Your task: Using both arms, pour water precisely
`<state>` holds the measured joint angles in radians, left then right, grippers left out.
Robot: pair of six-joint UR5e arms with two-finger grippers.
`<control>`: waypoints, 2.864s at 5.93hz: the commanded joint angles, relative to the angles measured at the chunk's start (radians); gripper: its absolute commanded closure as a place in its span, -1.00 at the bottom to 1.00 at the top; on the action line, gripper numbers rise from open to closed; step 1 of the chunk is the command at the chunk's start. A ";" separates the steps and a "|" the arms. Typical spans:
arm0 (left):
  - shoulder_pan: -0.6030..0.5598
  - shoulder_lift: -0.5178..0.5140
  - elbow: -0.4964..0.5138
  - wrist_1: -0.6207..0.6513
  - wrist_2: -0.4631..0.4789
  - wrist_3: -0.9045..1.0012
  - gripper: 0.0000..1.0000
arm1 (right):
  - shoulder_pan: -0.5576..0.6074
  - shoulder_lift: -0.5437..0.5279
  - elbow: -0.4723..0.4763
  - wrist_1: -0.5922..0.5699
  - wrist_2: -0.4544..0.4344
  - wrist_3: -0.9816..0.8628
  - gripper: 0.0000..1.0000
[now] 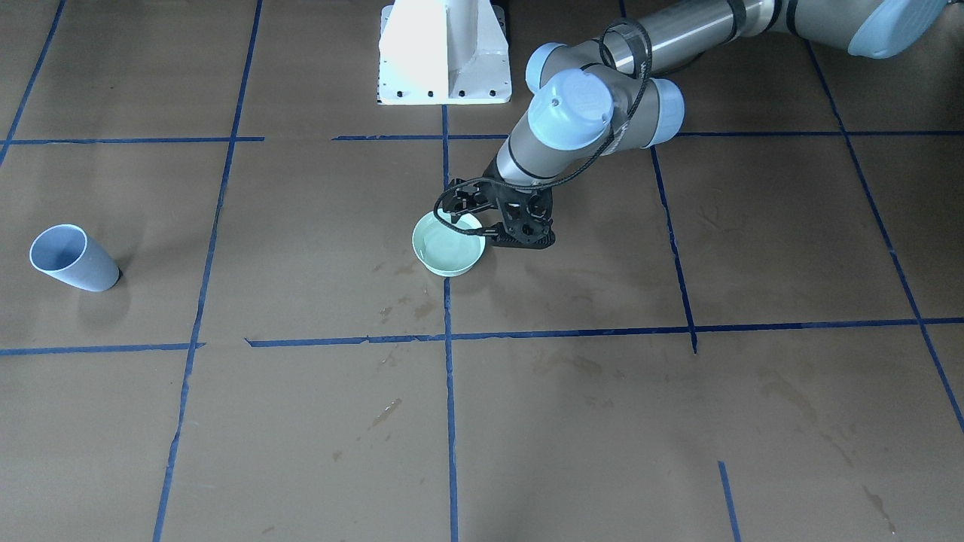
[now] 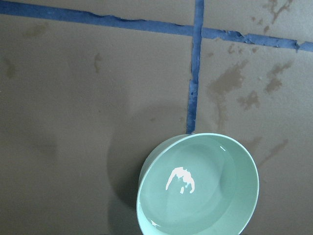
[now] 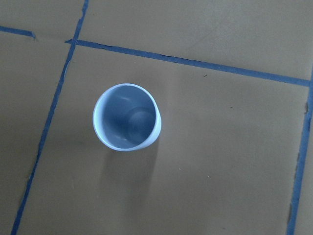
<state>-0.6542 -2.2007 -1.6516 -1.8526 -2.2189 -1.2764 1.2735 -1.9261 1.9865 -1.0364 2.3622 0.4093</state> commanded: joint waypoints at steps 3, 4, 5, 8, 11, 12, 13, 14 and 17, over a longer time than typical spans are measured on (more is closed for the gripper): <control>-0.038 0.067 -0.072 0.001 0.001 0.000 -0.84 | -0.377 -0.013 0.029 0.202 -0.378 0.484 -1.00; -0.042 0.088 -0.107 0.001 0.001 0.000 -0.84 | -0.423 -0.057 0.028 0.285 -0.450 0.564 -0.99; -0.045 0.088 -0.109 0.001 0.001 0.000 -0.86 | -0.533 -0.086 0.026 0.308 -0.595 0.566 -0.97; -0.047 0.153 -0.166 0.003 0.033 0.000 -0.99 | -0.684 -0.136 0.008 0.463 -0.864 0.666 -1.00; -0.053 0.153 -0.181 0.003 0.033 -0.001 -1.00 | -0.848 -0.151 -0.070 0.538 -1.177 0.848 -0.92; -0.055 0.153 -0.185 0.003 0.033 -0.001 -1.00 | -0.877 -0.148 -0.077 0.541 -1.213 0.877 -0.91; -0.058 0.154 -0.186 0.004 0.035 -0.001 -1.00 | -0.879 -0.149 -0.078 0.580 -1.231 0.890 -0.91; -0.058 0.153 -0.189 0.004 0.035 -0.003 -1.00 | -0.928 -0.148 -0.124 0.579 -1.364 0.888 -1.00; -0.065 0.153 -0.195 0.004 0.035 -0.003 -1.00 | -0.986 -0.137 -0.165 0.576 -1.534 0.884 -0.98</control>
<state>-0.7179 -2.0474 -1.8453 -1.8485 -2.1844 -1.2793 0.3104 -2.0676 1.8397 -0.4582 0.9057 1.2963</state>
